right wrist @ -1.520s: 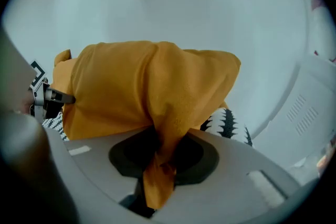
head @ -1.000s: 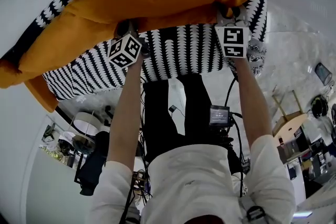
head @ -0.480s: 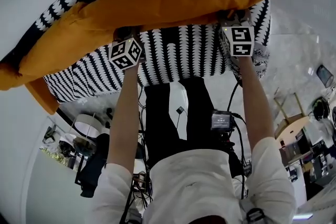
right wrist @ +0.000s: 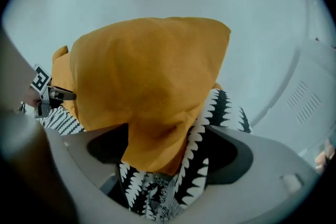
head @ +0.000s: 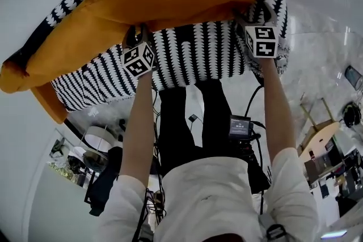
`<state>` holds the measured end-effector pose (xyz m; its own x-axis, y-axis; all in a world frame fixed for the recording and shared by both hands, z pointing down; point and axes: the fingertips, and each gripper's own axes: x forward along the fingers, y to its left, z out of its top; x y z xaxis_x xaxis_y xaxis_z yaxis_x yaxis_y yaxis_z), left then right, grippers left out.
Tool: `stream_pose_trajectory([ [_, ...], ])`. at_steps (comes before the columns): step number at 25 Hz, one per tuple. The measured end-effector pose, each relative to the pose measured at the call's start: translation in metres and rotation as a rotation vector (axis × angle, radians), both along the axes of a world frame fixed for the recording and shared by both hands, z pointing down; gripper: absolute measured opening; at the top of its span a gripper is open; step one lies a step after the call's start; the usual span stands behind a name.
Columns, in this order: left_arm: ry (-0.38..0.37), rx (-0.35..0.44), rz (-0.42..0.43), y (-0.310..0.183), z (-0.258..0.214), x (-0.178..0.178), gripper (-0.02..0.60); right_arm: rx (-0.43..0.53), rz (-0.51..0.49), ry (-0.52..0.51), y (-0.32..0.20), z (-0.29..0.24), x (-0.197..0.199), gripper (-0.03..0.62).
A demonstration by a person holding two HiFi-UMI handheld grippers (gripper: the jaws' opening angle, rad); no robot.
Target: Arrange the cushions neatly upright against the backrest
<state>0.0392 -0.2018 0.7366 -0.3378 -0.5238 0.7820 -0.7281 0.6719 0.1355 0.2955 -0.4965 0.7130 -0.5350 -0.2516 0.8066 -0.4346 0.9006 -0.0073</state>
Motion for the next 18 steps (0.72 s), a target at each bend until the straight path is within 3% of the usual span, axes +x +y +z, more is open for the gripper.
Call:
stream_pose_trajectory([
  [4, 0.046, -0.008, -0.026, 0.036, -0.016, 0.013, 0.182, -0.031, 0.019, 0.020, 0.027, -0.015, 0.032, 0.482],
  [10, 0.020, 0.031, 0.009, 0.054, -0.080, 0.022, 0.183, -0.039, 0.031, -0.021, 0.058, -0.062, 0.040, 0.460],
  [18, 0.058, 0.048, 0.096, 0.067, -0.138, 0.070, 0.183, -0.037, -0.081, -0.021, 0.104, -0.110, 0.031, 0.427],
])
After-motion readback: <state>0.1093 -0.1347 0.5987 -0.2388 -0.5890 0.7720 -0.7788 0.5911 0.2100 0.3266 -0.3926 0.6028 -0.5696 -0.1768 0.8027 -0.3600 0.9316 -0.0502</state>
